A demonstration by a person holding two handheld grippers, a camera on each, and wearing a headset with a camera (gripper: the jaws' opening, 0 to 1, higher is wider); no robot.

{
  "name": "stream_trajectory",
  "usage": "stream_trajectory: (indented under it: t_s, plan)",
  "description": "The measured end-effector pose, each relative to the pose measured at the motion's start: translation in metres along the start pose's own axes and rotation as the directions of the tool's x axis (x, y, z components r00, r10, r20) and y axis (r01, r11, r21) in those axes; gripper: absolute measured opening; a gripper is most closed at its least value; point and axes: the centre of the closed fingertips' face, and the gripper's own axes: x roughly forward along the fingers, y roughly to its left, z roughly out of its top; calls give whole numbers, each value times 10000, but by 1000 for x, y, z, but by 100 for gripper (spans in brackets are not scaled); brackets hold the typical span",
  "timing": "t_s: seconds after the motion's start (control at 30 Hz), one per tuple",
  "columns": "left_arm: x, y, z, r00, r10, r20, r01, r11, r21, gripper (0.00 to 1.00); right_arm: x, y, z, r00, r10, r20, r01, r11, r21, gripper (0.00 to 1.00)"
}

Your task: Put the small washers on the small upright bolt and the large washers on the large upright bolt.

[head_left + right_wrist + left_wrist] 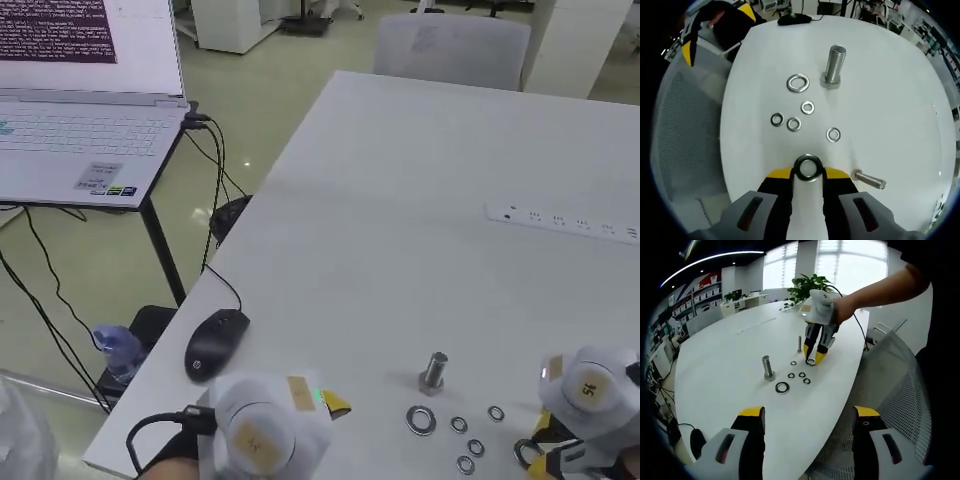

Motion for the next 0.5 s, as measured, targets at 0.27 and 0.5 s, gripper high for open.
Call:
stream_trajectory:
  t_s: [0.27,0.5]
  plan:
    - [1,2,1,10000,-35,71,35,10000,32,70,-21,-3,8,10000,48,53,-49,9998,182,23]
    - [2,2,3,9999,-48,130,46,9999,127,69,-41,-3,20,10000,51,19,-51,10000,43,23]
